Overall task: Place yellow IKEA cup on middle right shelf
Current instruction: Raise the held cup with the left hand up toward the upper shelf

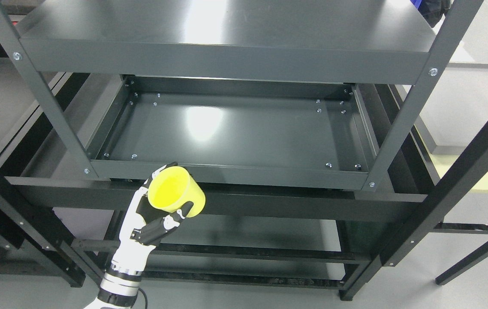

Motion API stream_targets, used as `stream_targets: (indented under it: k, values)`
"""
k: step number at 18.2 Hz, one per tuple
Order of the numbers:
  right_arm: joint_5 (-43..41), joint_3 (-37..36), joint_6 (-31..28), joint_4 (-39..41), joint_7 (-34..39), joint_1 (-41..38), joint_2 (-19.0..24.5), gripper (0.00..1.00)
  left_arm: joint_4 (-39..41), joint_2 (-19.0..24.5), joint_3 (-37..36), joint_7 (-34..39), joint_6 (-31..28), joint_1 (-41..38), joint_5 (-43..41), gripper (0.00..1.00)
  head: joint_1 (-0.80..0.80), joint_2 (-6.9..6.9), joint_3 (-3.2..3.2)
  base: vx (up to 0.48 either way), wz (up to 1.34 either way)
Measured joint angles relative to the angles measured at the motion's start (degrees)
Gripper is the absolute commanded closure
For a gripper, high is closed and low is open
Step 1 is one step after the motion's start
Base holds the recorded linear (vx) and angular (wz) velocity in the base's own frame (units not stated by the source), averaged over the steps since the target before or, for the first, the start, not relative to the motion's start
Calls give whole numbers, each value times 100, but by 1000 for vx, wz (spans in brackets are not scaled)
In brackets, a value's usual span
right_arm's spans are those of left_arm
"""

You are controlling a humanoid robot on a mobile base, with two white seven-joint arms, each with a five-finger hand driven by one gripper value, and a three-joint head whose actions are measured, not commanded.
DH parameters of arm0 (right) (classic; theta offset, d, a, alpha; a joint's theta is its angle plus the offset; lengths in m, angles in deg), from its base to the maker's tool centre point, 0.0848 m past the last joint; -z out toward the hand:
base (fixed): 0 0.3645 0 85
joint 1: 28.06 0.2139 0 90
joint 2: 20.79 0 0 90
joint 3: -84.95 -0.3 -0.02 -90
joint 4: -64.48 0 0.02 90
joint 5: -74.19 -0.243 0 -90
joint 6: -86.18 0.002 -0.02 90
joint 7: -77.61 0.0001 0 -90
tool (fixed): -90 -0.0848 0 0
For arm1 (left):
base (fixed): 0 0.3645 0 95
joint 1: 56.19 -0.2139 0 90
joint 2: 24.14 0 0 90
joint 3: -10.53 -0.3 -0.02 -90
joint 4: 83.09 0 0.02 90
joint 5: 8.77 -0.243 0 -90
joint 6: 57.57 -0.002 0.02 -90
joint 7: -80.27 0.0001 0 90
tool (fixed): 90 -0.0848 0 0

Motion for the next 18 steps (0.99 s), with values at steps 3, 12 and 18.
stream_targets:
  k: [3,12,18]
  values:
    - [0,0,0,0,0,0,0,1,22,269,-494,0,529,270,-37,96,0,0,0,69,-32]
    - [0,0,0,0,0,-2,0,1,168,925,-2359,-9,966,1598,-71,96,0,-1,0,13,4]
    - [0,0,0,0,0,-2,0,1,211,902,-2971,19,978,2695,63,98,0,-1,0,0,0]
